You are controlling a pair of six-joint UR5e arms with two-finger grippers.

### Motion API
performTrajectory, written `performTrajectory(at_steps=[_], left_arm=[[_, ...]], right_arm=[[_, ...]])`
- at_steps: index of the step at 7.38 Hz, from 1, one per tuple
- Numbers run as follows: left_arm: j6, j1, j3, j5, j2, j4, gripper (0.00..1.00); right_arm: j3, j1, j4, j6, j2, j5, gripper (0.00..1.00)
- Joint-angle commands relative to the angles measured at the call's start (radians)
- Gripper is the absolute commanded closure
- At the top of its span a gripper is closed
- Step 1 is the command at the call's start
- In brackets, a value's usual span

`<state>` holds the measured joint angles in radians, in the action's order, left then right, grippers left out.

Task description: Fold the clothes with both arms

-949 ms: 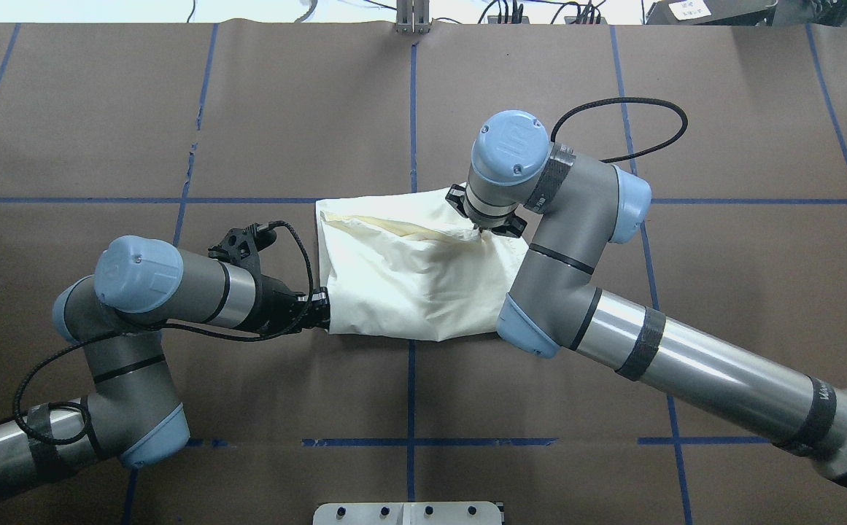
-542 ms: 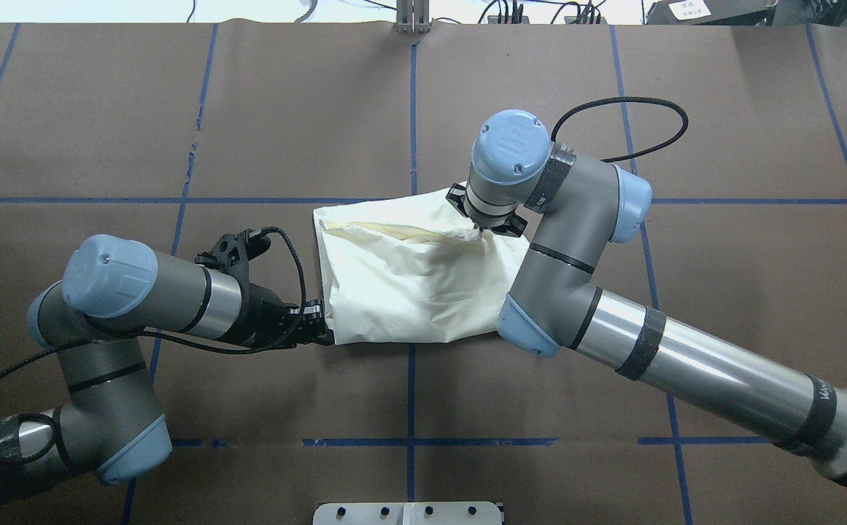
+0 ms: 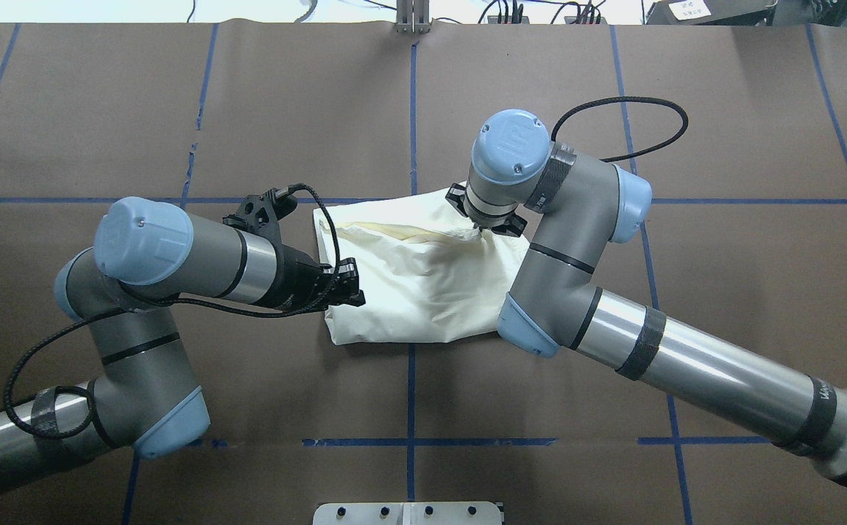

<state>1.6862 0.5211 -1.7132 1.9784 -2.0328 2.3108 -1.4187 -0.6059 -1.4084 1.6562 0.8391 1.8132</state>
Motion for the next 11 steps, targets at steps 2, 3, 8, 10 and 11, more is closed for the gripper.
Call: performTrajectory(at_steps=[2, 3, 8, 10, 11], left_arm=[[-0.008, -0.004, 0.101, -0.038, -0.040, 0.009, 1.00], [-0.011, -0.004, 0.101, -0.039, -0.018, 0.007, 1.00], [-0.011, -0.052, 0.109, -0.078, 0.040, 0.007, 1.00], [-0.010, -0.052, 0.110, -0.079, 0.040, 0.007, 1.00], [-0.011, -0.052, 0.110, -0.079, 0.040, 0.007, 1.00]], right_arm=[[-0.002, -0.002, 0.000, -0.003, 0.000, 0.000, 0.97], [-0.002, -0.002, 0.002, -0.003, 0.000, 0.000, 0.97], [0.010, -0.021, 0.000, -0.042, 0.002, 0.002, 0.91], [0.015, -0.040, 0.002, -0.105, -0.002, 0.026, 0.00], [0.005, -0.102, 0.002, -0.165, -0.005, 0.129, 0.00]])
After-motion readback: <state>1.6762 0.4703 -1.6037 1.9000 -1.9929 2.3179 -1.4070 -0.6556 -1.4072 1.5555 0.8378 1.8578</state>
